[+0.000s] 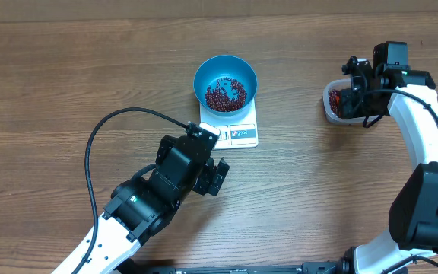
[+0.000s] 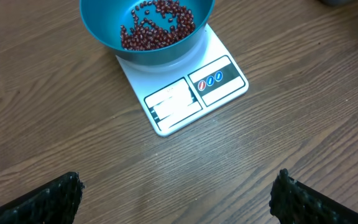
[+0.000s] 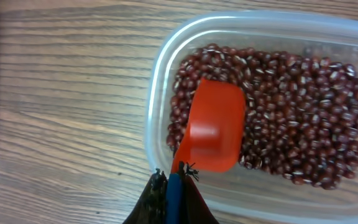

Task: Scoop item into bowl and weigh 150g on scale
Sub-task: 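Lower the scoop into the beans and scoop again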

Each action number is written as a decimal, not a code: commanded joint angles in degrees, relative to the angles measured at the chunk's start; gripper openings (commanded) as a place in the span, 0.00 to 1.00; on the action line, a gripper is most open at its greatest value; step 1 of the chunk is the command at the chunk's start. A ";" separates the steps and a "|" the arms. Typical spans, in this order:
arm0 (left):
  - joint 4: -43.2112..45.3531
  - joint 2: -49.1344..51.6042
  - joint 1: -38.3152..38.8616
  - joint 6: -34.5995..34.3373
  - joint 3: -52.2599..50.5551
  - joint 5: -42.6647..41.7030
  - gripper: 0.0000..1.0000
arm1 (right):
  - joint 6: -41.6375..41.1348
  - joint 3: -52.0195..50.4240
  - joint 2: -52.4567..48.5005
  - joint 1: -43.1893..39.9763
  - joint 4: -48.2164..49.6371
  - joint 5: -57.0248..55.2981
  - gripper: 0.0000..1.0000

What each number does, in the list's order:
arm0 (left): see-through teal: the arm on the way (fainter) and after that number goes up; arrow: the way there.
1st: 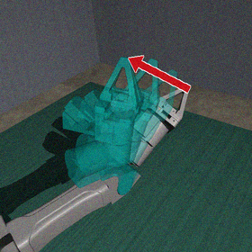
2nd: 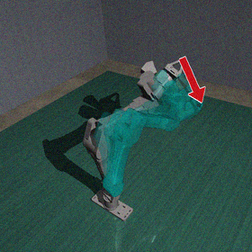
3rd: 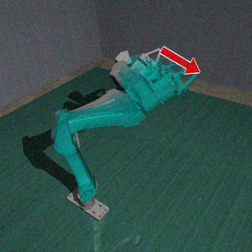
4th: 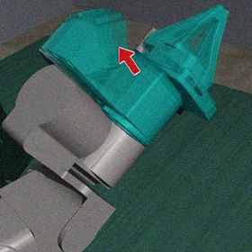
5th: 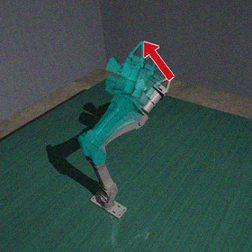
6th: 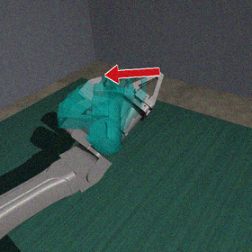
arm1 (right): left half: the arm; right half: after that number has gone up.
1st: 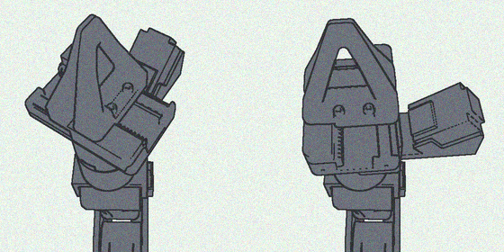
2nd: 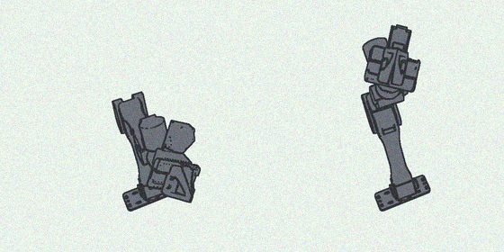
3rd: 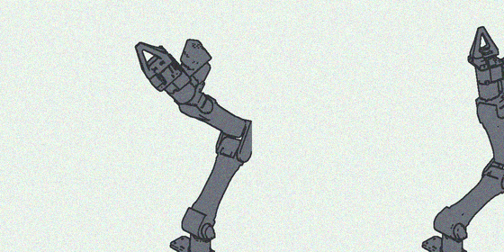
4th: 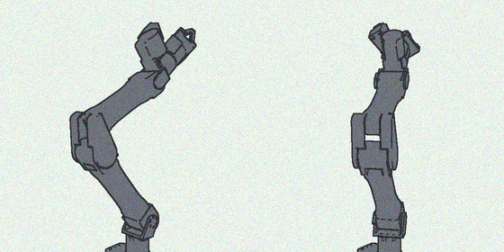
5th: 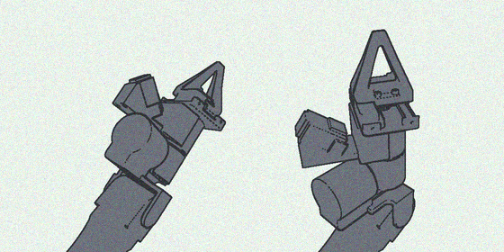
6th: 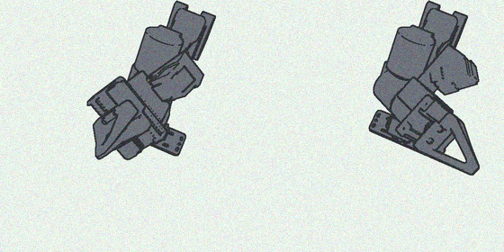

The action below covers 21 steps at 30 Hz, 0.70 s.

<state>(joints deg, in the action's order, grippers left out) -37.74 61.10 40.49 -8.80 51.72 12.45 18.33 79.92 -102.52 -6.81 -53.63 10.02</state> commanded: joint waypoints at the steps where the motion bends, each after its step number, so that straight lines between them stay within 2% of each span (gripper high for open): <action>1: 0.07 0.35 -0.09 0.66 -0.26 -0.28 0.99 | 0.17 -0.11 -0.33 0.39 -0.48 5.66 0.04; 21: 0.07 0.35 -0.07 0.66 -0.26 -0.28 1.00 | -0.20 -0.11 -0.50 -4.72 -0.55 13.73 0.04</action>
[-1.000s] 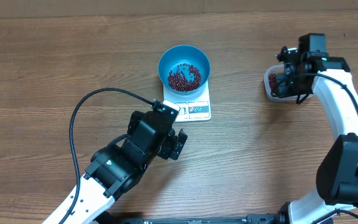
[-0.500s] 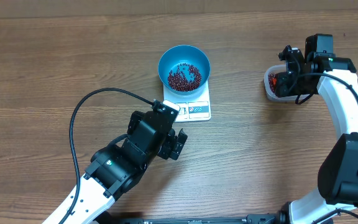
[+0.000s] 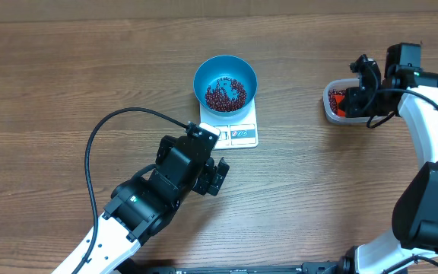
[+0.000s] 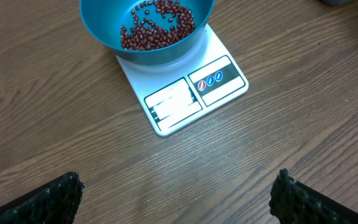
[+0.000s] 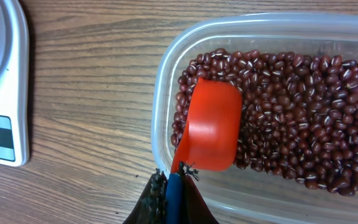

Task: Scoop item into bowl and weigh 150g on scale
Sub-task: 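Lower the scoop into the beans and scoop again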

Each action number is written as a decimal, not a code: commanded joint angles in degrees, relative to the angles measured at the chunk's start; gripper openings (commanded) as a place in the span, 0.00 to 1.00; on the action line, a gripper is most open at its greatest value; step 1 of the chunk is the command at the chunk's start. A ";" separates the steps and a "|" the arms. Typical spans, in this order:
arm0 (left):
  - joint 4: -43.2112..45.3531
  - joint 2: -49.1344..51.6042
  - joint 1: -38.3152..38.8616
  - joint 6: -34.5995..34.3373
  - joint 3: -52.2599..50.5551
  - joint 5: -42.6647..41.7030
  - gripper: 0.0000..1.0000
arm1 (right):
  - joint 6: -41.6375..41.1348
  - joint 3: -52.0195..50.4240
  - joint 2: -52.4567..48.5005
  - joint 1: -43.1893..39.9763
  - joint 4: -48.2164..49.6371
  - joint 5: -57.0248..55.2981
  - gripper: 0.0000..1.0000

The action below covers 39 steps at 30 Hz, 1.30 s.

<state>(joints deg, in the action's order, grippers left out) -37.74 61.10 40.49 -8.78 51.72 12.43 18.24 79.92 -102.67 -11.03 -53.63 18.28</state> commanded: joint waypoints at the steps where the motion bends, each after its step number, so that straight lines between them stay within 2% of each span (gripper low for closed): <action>1: 0.07 0.35 -0.07 0.66 -0.26 -0.26 0.99 | -0.20 -0.11 -0.44 -0.90 -0.76 6.08 0.04; 25: 0.07 0.35 -0.07 0.63 -0.26 -0.26 0.99 | -3.61 -0.11 -3.98 -5.14 0.00 10.60 0.04; 39: 0.07 0.35 -0.07 0.63 -0.26 -0.26 0.99 | -9.07 -0.11 -8.55 -10.27 1.03 12.94 0.04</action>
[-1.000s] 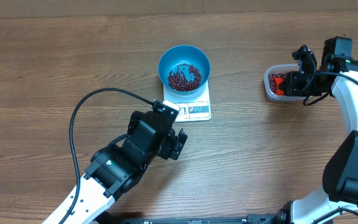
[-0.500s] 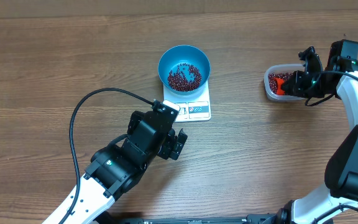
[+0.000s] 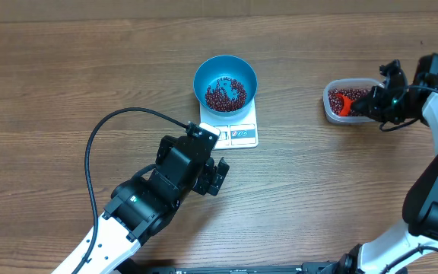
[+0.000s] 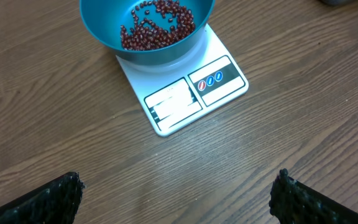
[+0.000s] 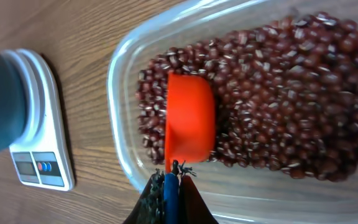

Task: Scoop item into bowl and weigh 150g on scale
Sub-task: 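Lower the scoop into the beans and scoop again, then lift the filled scoop out of the tub with the right gripper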

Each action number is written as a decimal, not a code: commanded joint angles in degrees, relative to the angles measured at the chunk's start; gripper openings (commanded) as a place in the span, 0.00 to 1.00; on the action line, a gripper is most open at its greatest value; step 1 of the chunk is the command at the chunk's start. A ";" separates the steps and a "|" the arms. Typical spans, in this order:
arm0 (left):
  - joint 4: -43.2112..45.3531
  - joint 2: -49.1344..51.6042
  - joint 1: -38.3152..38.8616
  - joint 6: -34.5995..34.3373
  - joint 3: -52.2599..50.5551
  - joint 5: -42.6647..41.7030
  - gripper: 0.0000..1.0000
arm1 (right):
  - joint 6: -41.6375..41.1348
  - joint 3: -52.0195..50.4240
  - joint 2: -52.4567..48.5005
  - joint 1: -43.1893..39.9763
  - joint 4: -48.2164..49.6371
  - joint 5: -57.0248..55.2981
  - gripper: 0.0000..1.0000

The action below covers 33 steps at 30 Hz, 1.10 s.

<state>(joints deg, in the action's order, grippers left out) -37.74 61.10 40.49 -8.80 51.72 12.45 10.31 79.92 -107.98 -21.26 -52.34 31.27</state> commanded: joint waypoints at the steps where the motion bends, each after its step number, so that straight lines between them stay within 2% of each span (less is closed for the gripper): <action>1: 0.07 0.35 -0.07 0.68 -0.26 -0.28 1.00 | -1.11 -0.11 -3.96 -0.09 -0.24 -0.07 0.04; 17: 0.07 0.35 -0.09 0.66 -0.26 -0.28 0.99 | -1.33 -0.09 -7.23 -1.22 0.09 0.50 0.04; 33: 0.07 0.35 -0.07 0.66 -0.26 -0.28 1.00 | -1.27 -0.09 -7.23 -9.16 -1.64 19.85 0.04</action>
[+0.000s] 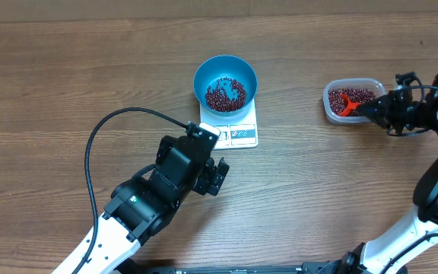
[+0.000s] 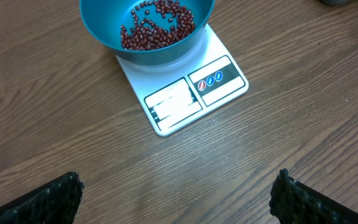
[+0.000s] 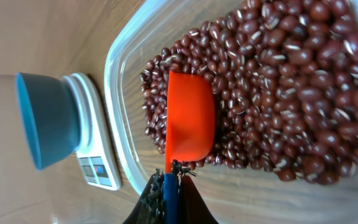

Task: Scoop item into bowl and weigh 150g on scale
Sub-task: 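Lift the filled scoop out of the tub with the right gripper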

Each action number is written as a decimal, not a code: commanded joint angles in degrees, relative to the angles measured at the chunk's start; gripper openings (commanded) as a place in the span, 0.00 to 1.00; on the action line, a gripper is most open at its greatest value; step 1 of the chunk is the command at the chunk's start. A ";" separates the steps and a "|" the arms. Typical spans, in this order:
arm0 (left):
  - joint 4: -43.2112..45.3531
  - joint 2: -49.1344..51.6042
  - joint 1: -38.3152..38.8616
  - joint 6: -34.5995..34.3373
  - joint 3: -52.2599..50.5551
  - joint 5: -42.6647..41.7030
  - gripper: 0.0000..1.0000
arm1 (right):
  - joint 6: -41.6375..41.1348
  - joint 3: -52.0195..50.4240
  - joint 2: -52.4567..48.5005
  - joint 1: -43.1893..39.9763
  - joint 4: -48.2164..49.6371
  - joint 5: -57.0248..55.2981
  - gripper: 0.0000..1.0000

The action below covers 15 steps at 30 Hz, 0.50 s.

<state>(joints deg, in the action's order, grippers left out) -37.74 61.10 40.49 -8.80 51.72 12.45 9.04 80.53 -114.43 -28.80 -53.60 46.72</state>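
A blue bowl (image 1: 225, 84) holding some red beans stands on the white scale (image 1: 230, 132) in the middle of the table. At the right, a clear tub (image 1: 348, 100) is full of red beans (image 3: 278, 93). My right gripper (image 3: 169, 180) is shut on the blue handle of an orange scoop (image 3: 190, 115), whose cup lies tipped on its side among the beans near the tub's left wall. My left gripper (image 2: 176, 193) hangs open over bare table in front of the scale, nothing between its fingers.
The wooden table (image 1: 67, 76) carries only the scale and the tub. A black cable (image 1: 97, 137) loops over the left arm. The scale's display and buttons (image 2: 191, 93) face the left wrist camera.
My right arm has swung further right and tilted more. The scoop remains on its side in the beans. The left arm has not moved.
The scoop lay cup-down on the beans in the tub, held by my right gripper. It stayed so while the wrist drew back. Then the scoop stood turned on its side, and now the wrist is tilted further with the scoop still in the beans.
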 commanded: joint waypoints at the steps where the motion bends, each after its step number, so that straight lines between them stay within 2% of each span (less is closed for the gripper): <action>1: 0.07 0.35 -0.09 0.66 -0.26 -0.28 0.99 | 0.00 -0.70 -0.79 -2.12 -0.48 4.96 0.04; 9: 0.07 0.35 -0.07 0.66 -0.26 -0.28 1.00 | 0.46 -0.70 -0.79 -5.44 -1.40 9.09 0.04; 15: 0.07 0.35 -0.07 0.68 -0.26 -0.28 0.99 | 4.74 -0.68 -0.79 -5.88 -3.17 13.42 0.04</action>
<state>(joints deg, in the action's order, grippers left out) -37.74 61.10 40.49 -8.80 51.72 12.43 11.16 80.23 -114.87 -34.63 -56.66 55.88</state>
